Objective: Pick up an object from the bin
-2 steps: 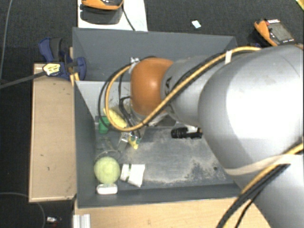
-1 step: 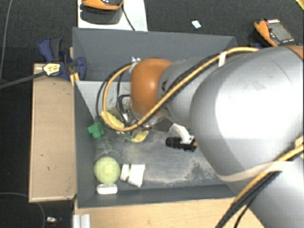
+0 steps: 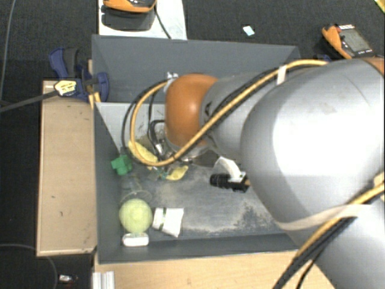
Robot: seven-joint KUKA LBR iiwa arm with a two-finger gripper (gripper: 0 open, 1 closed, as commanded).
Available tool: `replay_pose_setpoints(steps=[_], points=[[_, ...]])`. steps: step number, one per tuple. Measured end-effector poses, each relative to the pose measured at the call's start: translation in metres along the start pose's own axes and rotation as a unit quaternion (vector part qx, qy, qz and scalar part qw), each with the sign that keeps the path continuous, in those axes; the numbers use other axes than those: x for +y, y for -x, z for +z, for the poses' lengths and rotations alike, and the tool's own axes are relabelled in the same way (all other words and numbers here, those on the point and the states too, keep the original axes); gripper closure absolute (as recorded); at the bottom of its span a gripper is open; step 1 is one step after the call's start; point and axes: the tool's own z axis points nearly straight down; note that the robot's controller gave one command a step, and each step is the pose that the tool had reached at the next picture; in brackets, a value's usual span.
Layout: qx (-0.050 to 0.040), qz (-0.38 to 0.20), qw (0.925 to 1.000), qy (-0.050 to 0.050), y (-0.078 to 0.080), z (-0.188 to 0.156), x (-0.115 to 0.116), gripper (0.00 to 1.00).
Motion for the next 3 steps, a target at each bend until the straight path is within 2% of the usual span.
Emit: replay_pose_setpoints(steps=[1, 2, 3], points=[[0.0027, 0.000, 1.0000, -0.004, -0.001, -0.024, -0.003, 1.00], [-0.0001, -0.001, 1.0000, 0.000, 0.000, -0.058, 0.000, 1.00], [0.0007, -0.002, 1.0000, -0.001, -0.001, -0.080, -0.001, 1.00]])
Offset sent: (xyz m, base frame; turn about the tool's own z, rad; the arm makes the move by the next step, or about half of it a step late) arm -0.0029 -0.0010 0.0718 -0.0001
